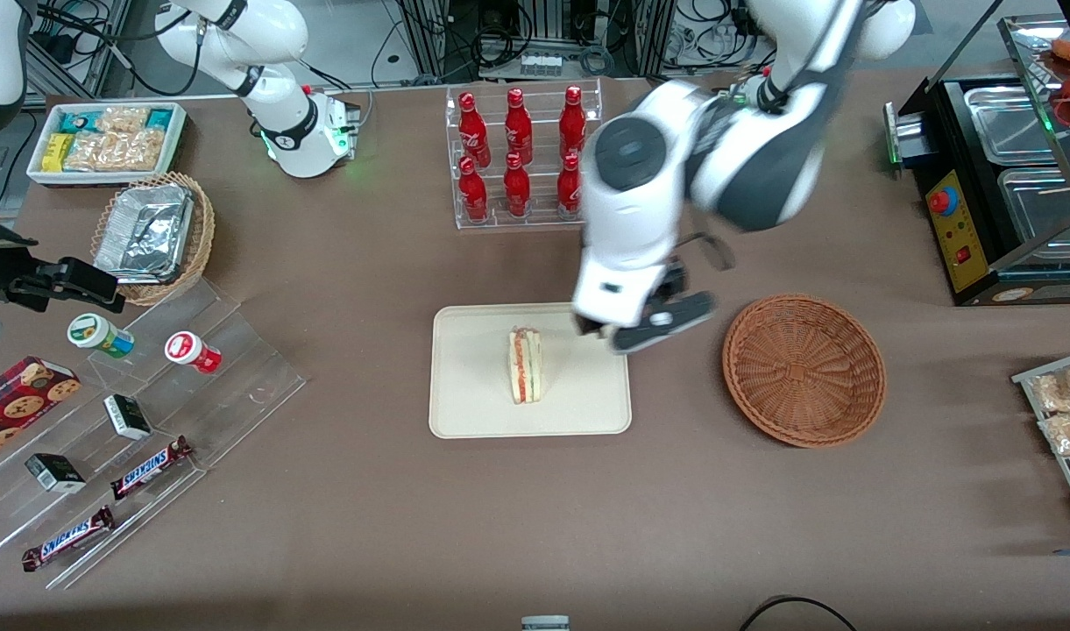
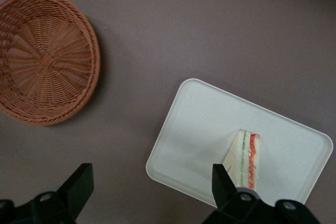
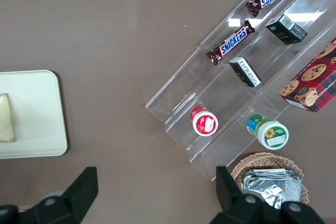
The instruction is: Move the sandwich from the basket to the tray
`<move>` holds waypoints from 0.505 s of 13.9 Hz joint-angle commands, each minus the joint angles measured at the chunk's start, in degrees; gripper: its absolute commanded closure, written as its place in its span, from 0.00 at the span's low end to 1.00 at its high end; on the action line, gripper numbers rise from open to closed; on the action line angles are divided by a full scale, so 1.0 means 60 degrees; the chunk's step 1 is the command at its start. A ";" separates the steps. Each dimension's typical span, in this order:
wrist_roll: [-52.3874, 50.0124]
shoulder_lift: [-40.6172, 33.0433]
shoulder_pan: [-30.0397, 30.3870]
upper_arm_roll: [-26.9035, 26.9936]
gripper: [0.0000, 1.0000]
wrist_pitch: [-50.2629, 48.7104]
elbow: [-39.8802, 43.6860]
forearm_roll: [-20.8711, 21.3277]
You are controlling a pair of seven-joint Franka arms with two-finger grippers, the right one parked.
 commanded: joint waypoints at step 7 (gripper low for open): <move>0.4681 -0.2511 0.2953 -0.0103 0.01 -0.2450 -0.1191 -0.0602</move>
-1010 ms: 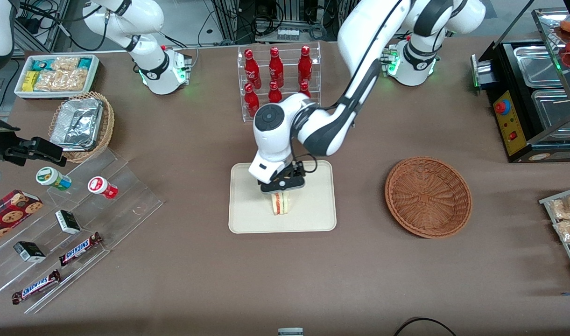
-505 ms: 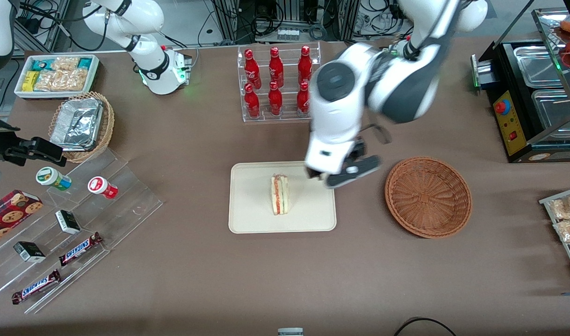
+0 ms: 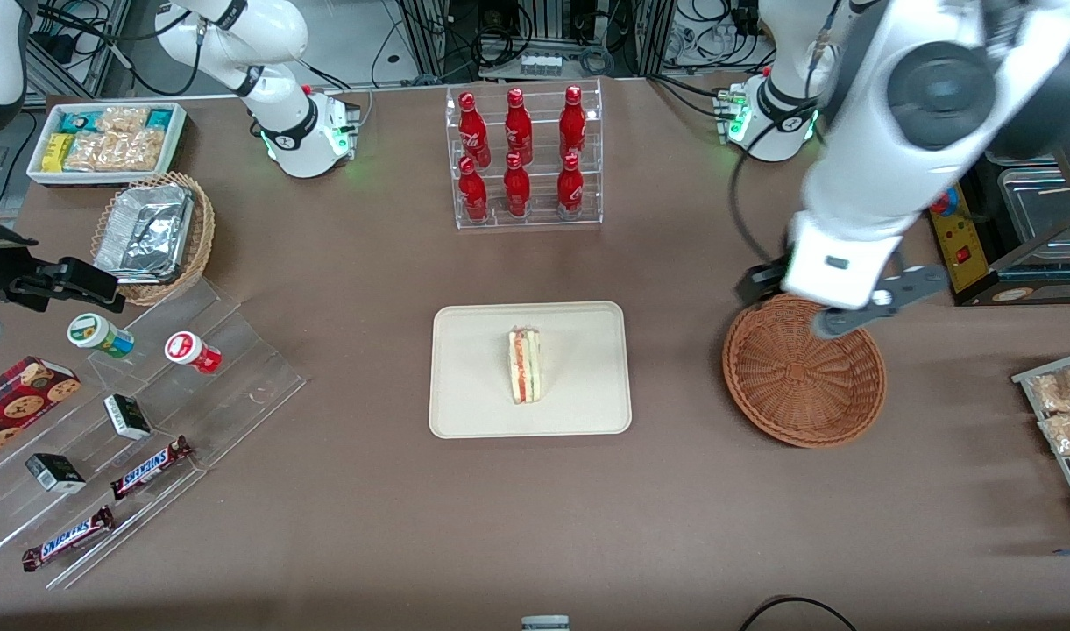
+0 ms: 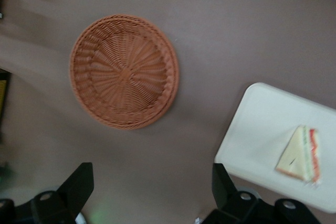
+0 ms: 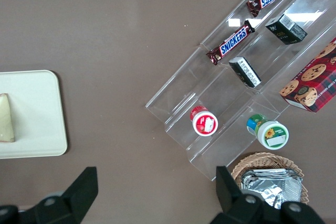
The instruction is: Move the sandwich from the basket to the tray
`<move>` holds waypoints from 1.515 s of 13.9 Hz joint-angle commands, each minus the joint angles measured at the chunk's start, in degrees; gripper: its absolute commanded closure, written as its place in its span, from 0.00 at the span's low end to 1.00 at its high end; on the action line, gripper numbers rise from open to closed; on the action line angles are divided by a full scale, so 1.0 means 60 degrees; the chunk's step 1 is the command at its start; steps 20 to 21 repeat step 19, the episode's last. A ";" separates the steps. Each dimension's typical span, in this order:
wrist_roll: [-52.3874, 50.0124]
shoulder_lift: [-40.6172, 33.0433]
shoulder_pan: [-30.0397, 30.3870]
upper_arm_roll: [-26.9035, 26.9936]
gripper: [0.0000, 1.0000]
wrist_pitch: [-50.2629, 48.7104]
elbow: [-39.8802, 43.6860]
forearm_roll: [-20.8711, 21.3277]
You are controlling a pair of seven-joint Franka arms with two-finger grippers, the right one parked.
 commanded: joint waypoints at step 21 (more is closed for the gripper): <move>0.6277 -0.2835 0.3217 -0.0089 0.01 -0.0321 -0.2490 -0.0573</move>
